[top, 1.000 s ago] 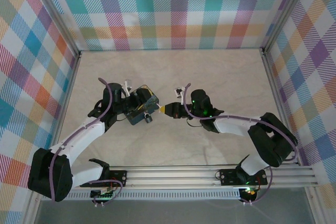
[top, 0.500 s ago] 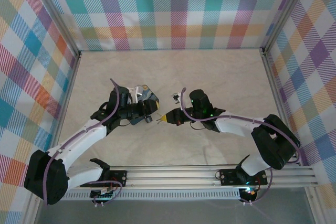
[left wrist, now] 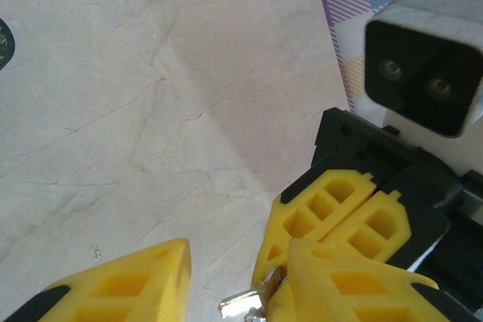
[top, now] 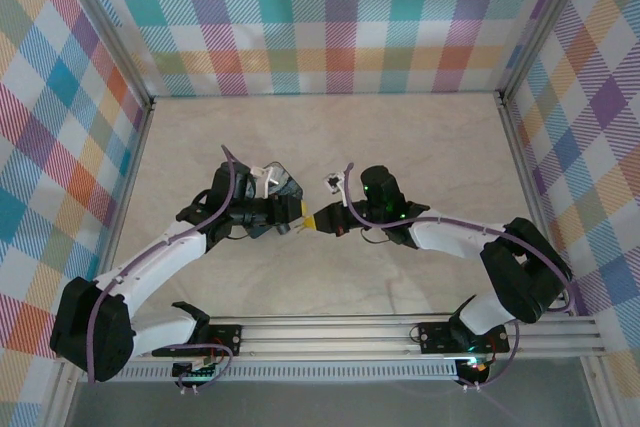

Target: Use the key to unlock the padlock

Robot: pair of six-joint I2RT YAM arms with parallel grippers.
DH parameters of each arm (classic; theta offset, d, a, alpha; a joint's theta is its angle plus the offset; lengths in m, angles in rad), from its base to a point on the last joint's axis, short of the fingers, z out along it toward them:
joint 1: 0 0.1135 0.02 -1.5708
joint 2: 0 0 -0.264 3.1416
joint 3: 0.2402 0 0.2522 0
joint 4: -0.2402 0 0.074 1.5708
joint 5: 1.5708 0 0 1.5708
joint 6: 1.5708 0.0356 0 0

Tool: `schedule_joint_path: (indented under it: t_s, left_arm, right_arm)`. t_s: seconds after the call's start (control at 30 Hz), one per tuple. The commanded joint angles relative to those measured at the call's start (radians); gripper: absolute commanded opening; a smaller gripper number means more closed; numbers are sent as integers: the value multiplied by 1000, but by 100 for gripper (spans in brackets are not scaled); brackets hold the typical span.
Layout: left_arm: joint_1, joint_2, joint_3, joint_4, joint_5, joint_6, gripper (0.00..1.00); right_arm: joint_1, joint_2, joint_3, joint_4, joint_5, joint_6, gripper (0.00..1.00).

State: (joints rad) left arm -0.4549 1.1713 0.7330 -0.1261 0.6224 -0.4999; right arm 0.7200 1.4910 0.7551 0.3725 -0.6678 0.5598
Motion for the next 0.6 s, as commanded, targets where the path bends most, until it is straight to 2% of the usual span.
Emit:
schedule_joint_path:
  t_s: [0.0, 0.2, 0.4, 0.47, 0.5, 0.57]
  left_arm:
    - [5, 3, 11, 24, 39, 24, 35]
    - [5, 6, 8, 52, 60, 15, 22]
    - [6, 28, 6, 84, 72, -4, 0]
    - [5, 36, 6, 94, 69, -11, 0]
    - [5, 37, 7, 97, 67, -14, 0]
    - [7, 42, 8, 103, 58, -17, 0]
  right_arm:
    - [-5, -11, 39, 3, -29, -26, 0]
    - [-16, -6, 41, 12, -26, -19, 0]
    - [-28, 1, 44, 22, -32, -8, 0]
    - [-32, -1, 43, 23, -33, -8, 0]
    - [-33, -3, 42, 23, -31, -8, 3]
    - [-41, -10, 37, 14, -26, -8, 18]
